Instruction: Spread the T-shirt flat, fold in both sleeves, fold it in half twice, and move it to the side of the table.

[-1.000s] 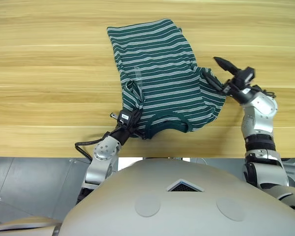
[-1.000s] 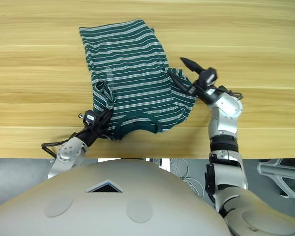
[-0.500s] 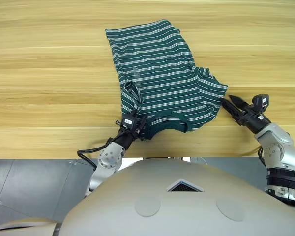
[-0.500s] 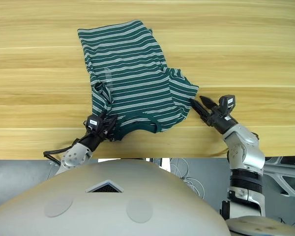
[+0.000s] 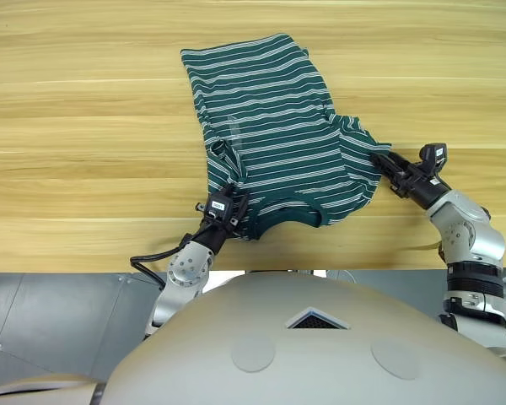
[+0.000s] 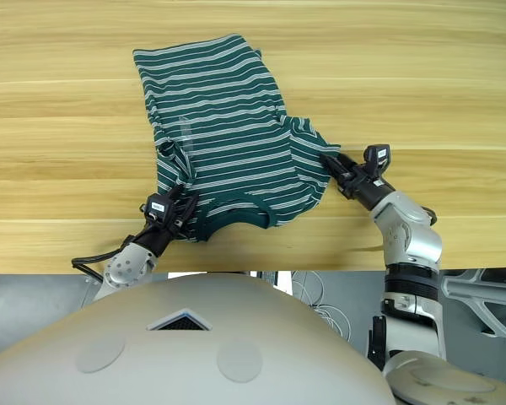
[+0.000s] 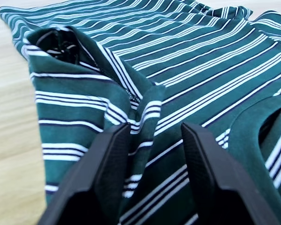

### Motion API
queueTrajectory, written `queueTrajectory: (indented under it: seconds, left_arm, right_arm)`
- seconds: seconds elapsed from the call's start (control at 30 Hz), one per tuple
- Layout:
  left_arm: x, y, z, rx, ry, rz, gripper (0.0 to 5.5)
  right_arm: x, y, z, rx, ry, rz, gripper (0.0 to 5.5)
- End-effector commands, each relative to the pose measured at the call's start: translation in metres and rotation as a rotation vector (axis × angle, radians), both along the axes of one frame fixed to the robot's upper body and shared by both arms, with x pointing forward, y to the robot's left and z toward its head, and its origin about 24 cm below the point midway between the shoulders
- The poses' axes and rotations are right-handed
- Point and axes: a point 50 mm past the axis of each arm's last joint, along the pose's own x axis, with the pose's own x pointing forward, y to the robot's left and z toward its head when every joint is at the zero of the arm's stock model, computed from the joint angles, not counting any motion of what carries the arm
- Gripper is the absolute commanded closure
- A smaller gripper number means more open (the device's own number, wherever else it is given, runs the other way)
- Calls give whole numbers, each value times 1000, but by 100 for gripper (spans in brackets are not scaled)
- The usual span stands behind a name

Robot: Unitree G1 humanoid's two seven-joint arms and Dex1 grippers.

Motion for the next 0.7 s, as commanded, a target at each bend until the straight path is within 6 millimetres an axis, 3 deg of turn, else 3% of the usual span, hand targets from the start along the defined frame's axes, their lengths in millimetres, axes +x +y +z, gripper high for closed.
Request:
queueTrajectory:
  seconds: [0.03, 0.2, 0.47, 0.7]
  left_arm:
    - [1, -1, 1, 0, -9, 7, 360]
    - [0, -2, 1, -4, -6, 5, 360]
    - [-3, -6, -3, -1, 17, -3, 360]
    - [-4, -8, -8, 3, 37, -9, 360]
  right_arm:
    - [2, 5, -2, -44, -2, 26, 458]
    - [8, 9, 9, -90, -99, 53, 549]
    - [5, 34, 44, -265, -308, 291, 549]
    - [-8, 60, 44, -411, -341, 572, 549]
